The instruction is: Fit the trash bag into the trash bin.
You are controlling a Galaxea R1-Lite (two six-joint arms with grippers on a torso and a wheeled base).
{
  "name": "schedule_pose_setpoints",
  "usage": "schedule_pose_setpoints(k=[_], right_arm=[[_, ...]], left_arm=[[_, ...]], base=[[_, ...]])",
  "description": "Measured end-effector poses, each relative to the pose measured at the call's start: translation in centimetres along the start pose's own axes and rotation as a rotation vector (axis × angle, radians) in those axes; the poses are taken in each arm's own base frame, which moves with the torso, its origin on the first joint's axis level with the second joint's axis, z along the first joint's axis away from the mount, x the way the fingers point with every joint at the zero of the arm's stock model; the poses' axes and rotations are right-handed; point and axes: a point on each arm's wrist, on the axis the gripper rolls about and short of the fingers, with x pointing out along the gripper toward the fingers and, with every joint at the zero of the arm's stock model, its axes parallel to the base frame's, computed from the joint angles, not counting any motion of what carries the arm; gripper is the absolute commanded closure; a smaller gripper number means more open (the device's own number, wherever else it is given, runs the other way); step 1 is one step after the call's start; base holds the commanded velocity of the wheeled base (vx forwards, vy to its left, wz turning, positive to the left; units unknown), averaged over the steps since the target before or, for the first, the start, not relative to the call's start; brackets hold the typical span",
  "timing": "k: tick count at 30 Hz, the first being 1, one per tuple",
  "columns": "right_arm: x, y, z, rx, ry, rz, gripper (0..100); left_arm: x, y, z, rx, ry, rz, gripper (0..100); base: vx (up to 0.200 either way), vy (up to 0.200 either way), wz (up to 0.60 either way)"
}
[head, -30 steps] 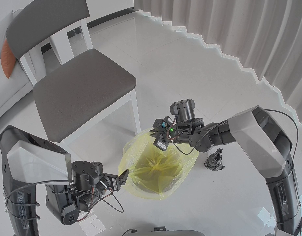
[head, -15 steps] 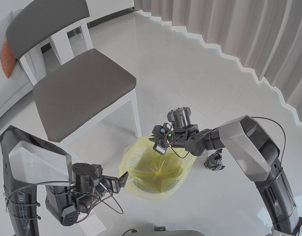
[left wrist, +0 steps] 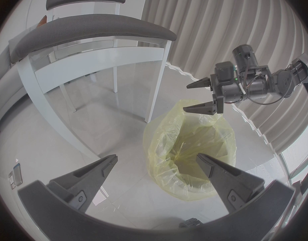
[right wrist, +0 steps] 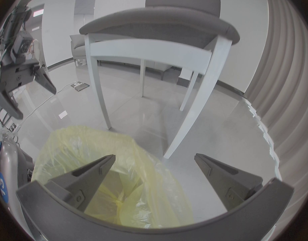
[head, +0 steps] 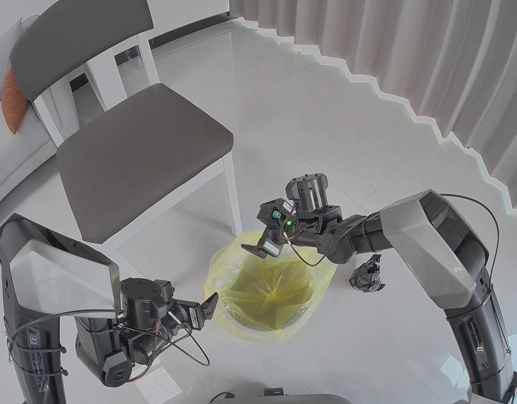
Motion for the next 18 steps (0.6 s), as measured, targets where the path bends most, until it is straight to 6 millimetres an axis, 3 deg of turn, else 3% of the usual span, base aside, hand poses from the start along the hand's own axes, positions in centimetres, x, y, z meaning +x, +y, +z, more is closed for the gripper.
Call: schedule_pose_setpoints(k=[4, 9, 18], right_arm=[[-1.6, -0.2, 0.6, 0.001, -0.004, -0.008, 0], [-5.4, -1.4, -0.1, 0.079, 0.036, -0.028, 0], [-14.5, -4.2, -2.5, 0.621, 0.097, -0.102, 0]], left_arm=[[0.2, 0.0, 0.2, -0.003, -0.012, 0.0, 0], [0.8, 0.0, 0.8, -0.008, -0.043, 0.002, 0], [1.5, 0.3, 0.8, -0.038, -0.009, -0.018, 0]], base=[[0.0, 0.0, 0.0], [0.0, 0.0, 0.0], [0.0, 0.0, 0.0]])
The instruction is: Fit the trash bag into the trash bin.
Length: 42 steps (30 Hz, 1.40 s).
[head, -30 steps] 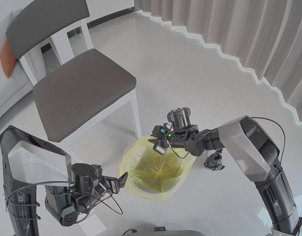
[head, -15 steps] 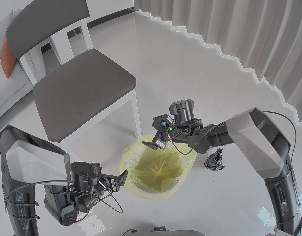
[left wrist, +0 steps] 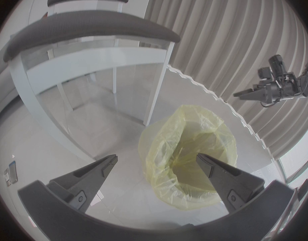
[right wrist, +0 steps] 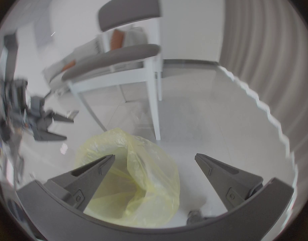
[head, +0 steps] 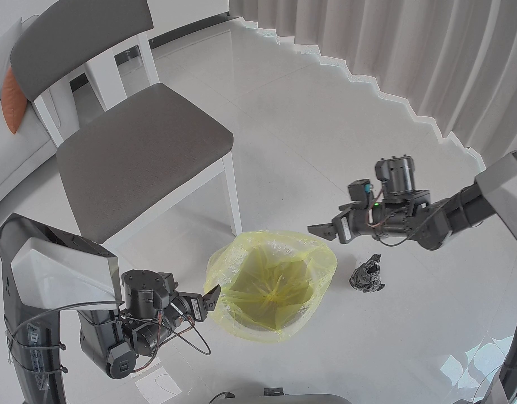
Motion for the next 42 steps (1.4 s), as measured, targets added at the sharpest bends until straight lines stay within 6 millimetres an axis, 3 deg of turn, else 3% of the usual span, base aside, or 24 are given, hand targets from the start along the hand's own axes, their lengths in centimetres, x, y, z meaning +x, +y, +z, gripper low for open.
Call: schedule_pose_setpoints(k=[6, 11, 19, 30, 38, 39, 42], right_arm=[[-4.4, -3.4, -2.7, 0.269, 0.063, -0.071, 0], [-5.2, -4.4, -4.4, 0.318, 0.1, -0.084, 0], [-2.9, -4.6, -6.7, 0.35, 0.166, -0.023, 0], [2.0, -5.2, -7.1, 0.326, 0.161, 0.001, 0], [5.0, -5.5, -8.1, 0.313, 0.172, 0.014, 0], [5.3, -5.6, -8.3, 0.309, 0.173, 0.015, 100], [6.1, -5.5, -8.9, 0.294, 0.18, 0.02, 100]], left_arm=[[1.1, 0.4, -1.3, -0.034, 0.092, -0.001, 0], [1.9, 0.6, -1.7, -0.05, 0.086, -0.002, 0], [1.2, 1.3, -1.5, -0.065, 0.068, 0.008, 0], [-0.6, 2.0, -0.2, -0.08, 0.011, 0.017, 0], [-1.1, 2.2, -0.2, -0.082, 0.015, 0.025, 0], [-1.1, 2.2, -0.2, -0.083, 0.014, 0.025, 0], [-1.1, 2.2, -0.2, -0.082, 0.011, 0.024, 0]], base=[[0.0, 0.0, 0.0], [0.0, 0.0, 0.0], [0.0, 0.0, 0.0], [0.0, 0.0, 0.0], [0.0, 0.0, 0.0], [0.0, 0.0, 0.0], [0.0, 0.0, 0.0]])
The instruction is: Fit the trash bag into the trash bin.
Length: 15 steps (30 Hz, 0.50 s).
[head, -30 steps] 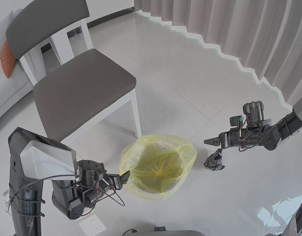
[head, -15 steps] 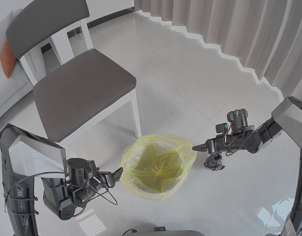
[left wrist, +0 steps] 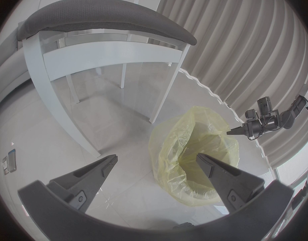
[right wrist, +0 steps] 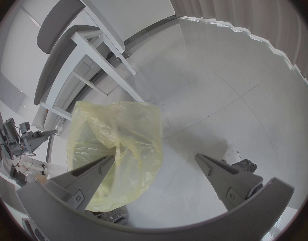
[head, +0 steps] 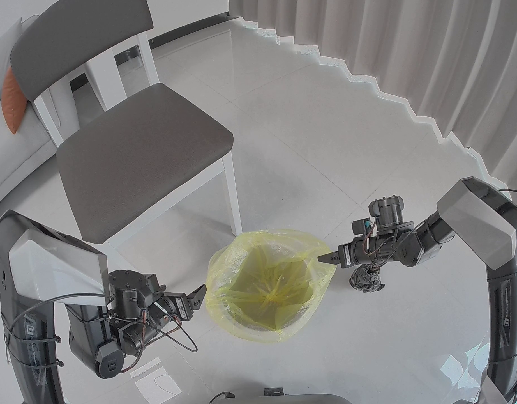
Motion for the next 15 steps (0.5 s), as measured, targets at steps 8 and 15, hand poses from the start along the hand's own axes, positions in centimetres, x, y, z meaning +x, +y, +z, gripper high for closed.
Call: schedule_pose_setpoints(k=[8, 15], right_arm=[[0.8, -0.1, -0.7, 0.0, 0.015, 0.008, 100], [1.7, 0.7, -1.1, -0.012, 0.021, 0.026, 100]], left_arm=[[0.3, 0.1, -0.1, -0.001, 0.002, 0.004, 0], [0.9, 0.0, -0.1, -0.001, -0.007, 0.002, 0]], base=[[0.0, 0.0, 0.0], [0.0, 0.0, 0.0]])
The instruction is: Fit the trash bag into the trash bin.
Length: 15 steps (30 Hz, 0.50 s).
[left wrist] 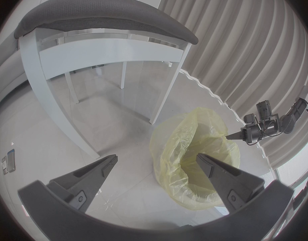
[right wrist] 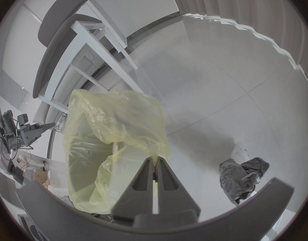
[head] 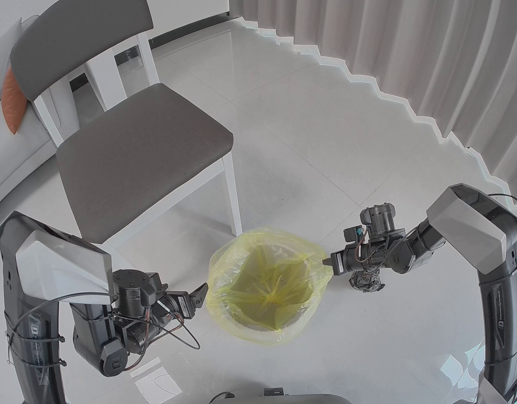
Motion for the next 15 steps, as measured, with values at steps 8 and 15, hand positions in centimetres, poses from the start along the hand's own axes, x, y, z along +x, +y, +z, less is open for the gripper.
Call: schedule_pose_setpoints(k=[8, 15], right_arm=[[2.5, 0.2, -0.8, 0.019, 0.094, 0.013, 100], [4.0, 0.3, -0.3, 0.033, 0.163, 0.009, 100]], left_arm=[[0.2, -0.1, -0.2, 0.002, 0.003, 0.001, 0], [0.2, 0.1, -0.1, 0.001, 0.002, 0.005, 0]], base=[[0.0, 0.0, 0.0], [0.0, 0.0, 0.0]])
